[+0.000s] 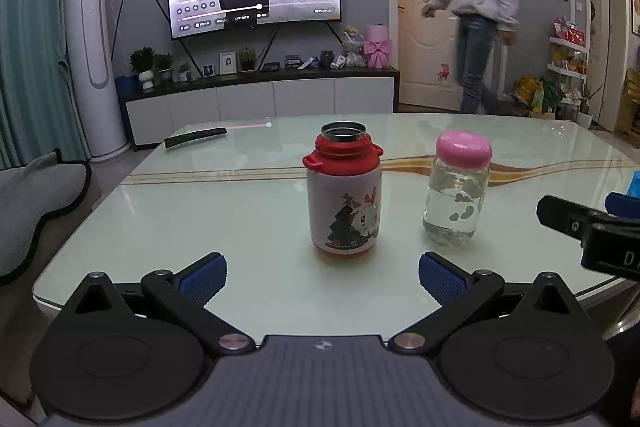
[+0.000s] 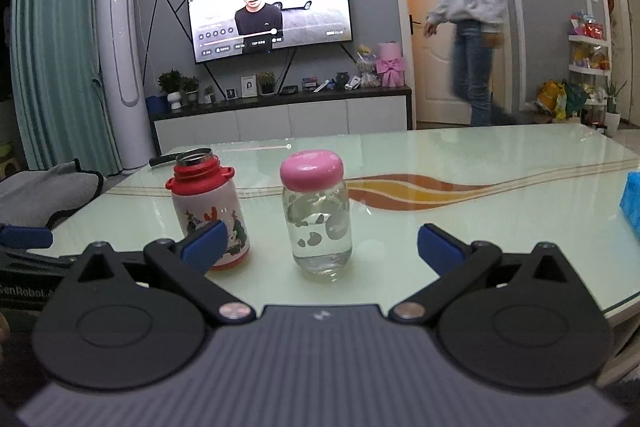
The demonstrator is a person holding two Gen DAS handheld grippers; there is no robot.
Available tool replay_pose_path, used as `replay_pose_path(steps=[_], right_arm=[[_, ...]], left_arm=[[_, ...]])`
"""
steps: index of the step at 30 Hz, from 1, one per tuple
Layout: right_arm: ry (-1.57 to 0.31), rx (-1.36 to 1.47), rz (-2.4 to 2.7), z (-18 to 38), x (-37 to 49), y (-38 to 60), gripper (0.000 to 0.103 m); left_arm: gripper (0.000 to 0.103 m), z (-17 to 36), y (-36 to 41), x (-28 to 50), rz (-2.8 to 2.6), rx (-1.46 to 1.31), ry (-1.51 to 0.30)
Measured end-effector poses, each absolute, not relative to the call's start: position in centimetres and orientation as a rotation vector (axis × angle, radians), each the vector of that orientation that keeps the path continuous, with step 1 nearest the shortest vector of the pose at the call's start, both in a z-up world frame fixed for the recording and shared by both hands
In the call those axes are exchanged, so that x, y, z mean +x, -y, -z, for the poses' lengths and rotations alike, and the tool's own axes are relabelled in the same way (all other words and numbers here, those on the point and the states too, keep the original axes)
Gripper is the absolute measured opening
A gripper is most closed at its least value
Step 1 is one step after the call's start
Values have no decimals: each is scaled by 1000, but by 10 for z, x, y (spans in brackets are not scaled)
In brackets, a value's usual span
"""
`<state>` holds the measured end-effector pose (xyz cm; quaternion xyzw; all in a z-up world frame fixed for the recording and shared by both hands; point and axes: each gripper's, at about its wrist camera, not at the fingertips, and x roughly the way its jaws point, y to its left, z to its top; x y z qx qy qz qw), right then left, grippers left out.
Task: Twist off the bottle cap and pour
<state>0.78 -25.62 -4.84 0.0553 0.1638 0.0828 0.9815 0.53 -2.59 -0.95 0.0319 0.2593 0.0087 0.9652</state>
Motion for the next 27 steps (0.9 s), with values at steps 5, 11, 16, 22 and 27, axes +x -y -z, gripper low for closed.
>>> replay_pose_path(steps=[5,11,16,22,27], right_arm=[[-335,97,-161,50,8,254,103],[-349,79,-159,49,10,252,103],[-357,69,-160,49,11,251,103],[-365,67,-154,50,12,251,103],[-374,75,-147,51,15,253,103]], left_arm=[[103,13,31,7,-14,87,-527],[103,16,33,10,-10,86,-546],[103,20,35,13,-6,90,-560],[103,23,39,13,-4,108,-565],[103,26,46,13,-4,141,-560]])
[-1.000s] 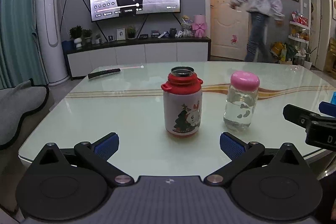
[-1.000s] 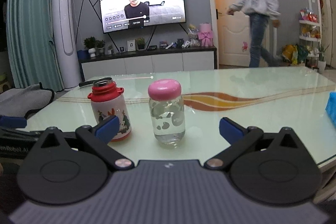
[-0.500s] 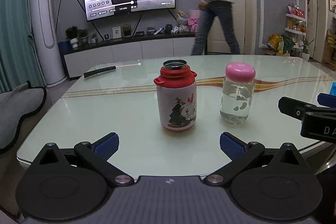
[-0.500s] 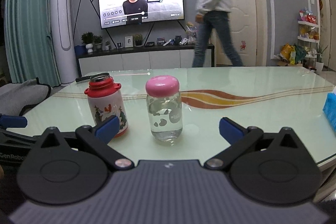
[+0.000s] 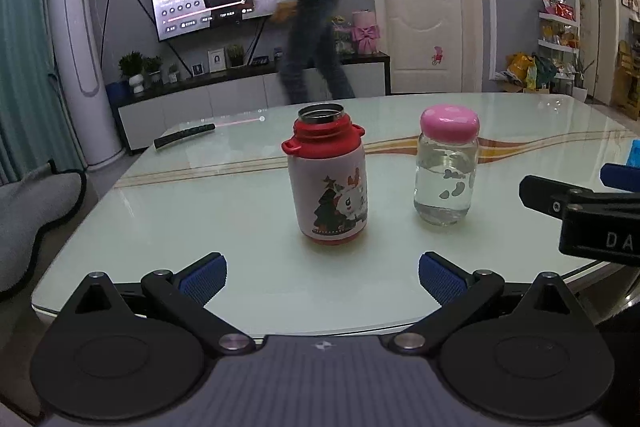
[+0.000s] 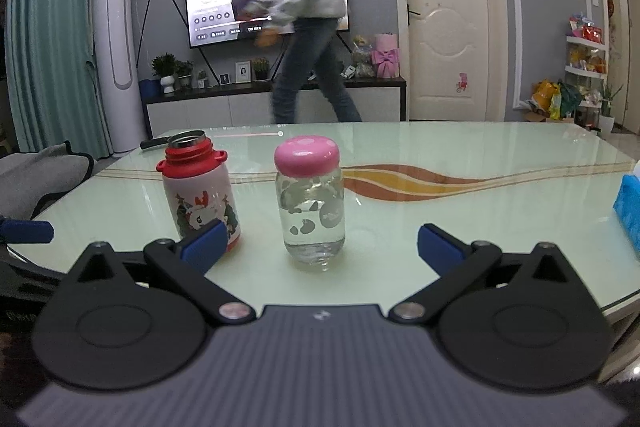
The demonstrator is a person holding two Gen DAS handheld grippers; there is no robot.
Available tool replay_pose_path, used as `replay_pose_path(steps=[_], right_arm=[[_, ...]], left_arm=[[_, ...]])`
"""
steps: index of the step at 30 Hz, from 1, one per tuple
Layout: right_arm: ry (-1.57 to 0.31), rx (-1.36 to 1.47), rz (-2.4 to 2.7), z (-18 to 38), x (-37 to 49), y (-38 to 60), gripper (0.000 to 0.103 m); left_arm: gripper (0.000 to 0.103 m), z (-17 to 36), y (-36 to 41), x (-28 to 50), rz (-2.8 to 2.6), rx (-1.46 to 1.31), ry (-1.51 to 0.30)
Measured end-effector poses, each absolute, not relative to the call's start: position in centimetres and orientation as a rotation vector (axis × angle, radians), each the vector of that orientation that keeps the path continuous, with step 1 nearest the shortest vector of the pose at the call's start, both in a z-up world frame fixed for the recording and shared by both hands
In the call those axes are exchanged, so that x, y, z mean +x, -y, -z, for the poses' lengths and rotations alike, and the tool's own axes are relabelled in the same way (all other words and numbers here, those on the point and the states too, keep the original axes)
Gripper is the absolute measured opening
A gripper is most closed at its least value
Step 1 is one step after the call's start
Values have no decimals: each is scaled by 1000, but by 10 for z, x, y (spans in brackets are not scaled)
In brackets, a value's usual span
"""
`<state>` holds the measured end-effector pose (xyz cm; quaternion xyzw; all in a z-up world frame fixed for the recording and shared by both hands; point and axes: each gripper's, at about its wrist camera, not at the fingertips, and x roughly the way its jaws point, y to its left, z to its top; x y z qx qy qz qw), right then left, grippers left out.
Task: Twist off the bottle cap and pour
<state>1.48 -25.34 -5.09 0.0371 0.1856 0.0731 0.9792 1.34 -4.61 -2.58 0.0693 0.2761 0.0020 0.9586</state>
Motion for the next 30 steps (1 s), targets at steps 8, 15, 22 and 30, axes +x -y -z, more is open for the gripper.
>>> replay_pose_path(steps=[8,15,22,30], right_arm=[[-379,77,-142,53,16,252,103],[-379,58,-168,49,20,250,103],[-382,27,-178,43,26,243,103],[-362,-1,-177,31,34,241,103]], left_arm=[[103,31,50,20,3,158,-559],[103,34,47,27,23,100,-552],[103,35,52,36,9,113,-554],[103,30,53,43,16,98,-562]])
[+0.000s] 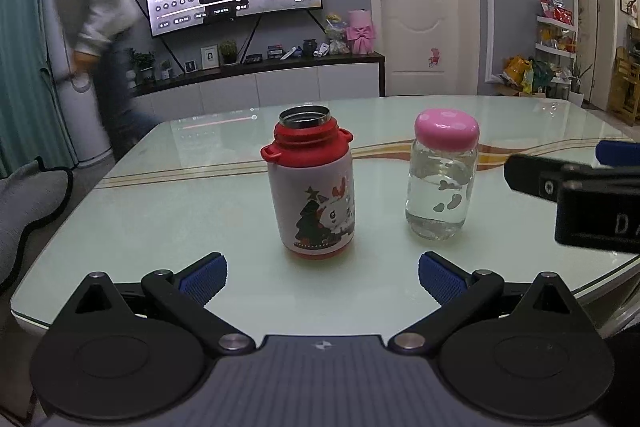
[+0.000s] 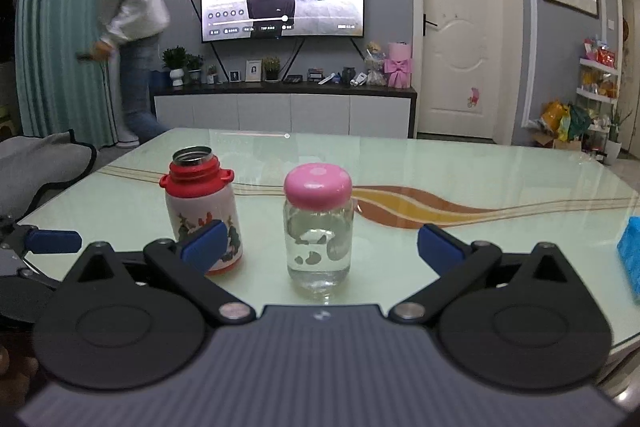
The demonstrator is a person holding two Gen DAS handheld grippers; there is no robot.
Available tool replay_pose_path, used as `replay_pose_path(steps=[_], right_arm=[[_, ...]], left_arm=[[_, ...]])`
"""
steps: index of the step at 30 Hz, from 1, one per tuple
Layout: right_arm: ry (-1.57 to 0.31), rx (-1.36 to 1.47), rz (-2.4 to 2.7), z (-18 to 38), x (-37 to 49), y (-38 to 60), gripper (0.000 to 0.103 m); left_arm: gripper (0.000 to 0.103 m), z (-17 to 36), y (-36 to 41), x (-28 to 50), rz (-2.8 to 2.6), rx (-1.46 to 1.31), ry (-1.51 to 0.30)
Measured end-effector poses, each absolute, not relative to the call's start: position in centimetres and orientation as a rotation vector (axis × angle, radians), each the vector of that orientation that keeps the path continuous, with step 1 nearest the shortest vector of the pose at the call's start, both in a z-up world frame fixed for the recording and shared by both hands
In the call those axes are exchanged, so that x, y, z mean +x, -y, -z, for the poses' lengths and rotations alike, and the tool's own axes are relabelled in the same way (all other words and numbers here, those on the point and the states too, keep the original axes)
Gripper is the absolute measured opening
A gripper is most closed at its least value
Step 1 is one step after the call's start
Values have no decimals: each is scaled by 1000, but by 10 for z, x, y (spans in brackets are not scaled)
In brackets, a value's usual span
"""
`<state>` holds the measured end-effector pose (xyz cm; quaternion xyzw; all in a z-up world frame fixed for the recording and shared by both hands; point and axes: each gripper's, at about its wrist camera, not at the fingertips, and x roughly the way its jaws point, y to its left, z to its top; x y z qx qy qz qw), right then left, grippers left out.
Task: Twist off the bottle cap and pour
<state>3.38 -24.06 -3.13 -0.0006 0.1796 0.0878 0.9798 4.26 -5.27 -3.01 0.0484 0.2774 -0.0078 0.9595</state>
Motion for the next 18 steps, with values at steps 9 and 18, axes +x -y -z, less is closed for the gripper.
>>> replay_pose_path(steps=[9,18], right_arm=[[-361,-1,-170,29,44,239,103],[-362,5,-158,32,54,244,103]], left_arm=[[103,25,53,48,-16,100,-551],[103,21,56,54,-20,94,-539]])
